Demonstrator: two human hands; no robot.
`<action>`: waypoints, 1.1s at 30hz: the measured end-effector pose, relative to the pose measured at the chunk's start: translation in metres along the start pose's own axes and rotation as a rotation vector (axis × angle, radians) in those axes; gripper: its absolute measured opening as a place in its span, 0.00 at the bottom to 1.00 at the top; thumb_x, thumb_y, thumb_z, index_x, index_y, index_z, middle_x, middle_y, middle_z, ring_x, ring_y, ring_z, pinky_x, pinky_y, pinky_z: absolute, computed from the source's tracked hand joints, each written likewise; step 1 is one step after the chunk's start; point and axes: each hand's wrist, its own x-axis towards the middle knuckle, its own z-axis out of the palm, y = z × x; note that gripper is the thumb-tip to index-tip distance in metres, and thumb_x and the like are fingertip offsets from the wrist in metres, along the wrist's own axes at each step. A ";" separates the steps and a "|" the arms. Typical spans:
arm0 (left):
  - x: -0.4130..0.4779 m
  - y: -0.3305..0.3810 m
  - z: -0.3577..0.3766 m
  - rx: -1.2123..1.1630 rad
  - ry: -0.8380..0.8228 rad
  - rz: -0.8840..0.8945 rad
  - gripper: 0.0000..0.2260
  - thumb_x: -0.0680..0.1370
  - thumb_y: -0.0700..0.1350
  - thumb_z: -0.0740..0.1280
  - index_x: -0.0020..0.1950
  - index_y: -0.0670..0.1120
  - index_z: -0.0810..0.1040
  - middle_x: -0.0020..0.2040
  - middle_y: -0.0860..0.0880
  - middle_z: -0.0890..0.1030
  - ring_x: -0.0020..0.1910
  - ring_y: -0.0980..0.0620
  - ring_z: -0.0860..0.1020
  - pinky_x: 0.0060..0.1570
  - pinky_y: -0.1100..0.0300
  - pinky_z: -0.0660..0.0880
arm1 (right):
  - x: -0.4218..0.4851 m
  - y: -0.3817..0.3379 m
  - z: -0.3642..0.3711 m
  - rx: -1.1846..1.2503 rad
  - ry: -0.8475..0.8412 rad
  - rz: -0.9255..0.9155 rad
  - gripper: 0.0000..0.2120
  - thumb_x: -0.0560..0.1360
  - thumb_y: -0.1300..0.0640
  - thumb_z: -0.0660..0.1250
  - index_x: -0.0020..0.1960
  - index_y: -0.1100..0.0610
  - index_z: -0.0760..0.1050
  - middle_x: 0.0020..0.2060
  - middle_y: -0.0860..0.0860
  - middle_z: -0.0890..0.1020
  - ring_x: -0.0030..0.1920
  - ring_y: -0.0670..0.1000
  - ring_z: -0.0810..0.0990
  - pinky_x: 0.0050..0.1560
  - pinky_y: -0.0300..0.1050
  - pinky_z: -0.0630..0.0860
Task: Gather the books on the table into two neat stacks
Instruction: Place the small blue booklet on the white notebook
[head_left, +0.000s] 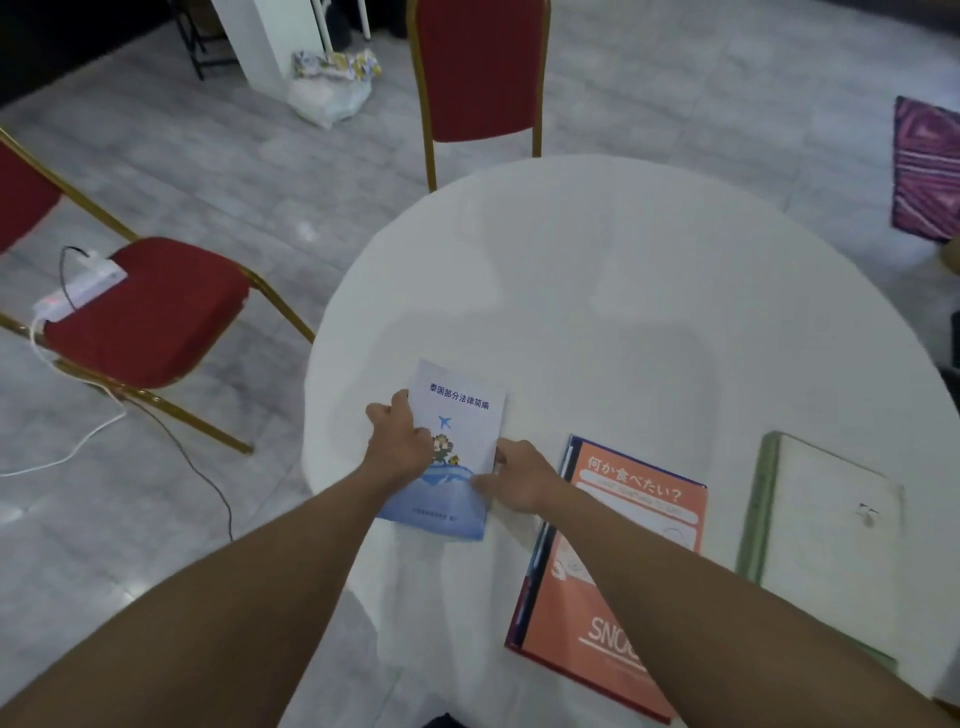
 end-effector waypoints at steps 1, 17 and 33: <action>0.001 0.006 0.000 -0.038 0.021 0.021 0.22 0.76 0.38 0.58 0.71 0.45 0.63 0.58 0.45 0.61 0.51 0.45 0.71 0.56 0.60 0.67 | -0.003 -0.002 -0.004 0.031 0.009 0.014 0.14 0.74 0.56 0.71 0.57 0.60 0.77 0.51 0.53 0.81 0.49 0.53 0.80 0.44 0.40 0.75; -0.033 0.131 0.088 0.179 -0.230 0.342 0.34 0.78 0.39 0.62 0.79 0.39 0.47 0.65 0.36 0.61 0.66 0.44 0.65 0.59 0.62 0.65 | -0.096 0.072 -0.119 0.327 0.370 0.138 0.23 0.72 0.65 0.66 0.67 0.56 0.73 0.51 0.56 0.82 0.54 0.59 0.82 0.56 0.55 0.79; -0.115 0.222 0.259 0.385 -0.501 0.558 0.35 0.77 0.38 0.63 0.78 0.35 0.47 0.69 0.36 0.61 0.68 0.38 0.68 0.67 0.57 0.66 | -0.197 0.243 -0.189 0.331 0.698 0.321 0.25 0.72 0.66 0.67 0.69 0.56 0.73 0.58 0.57 0.82 0.56 0.57 0.81 0.49 0.43 0.76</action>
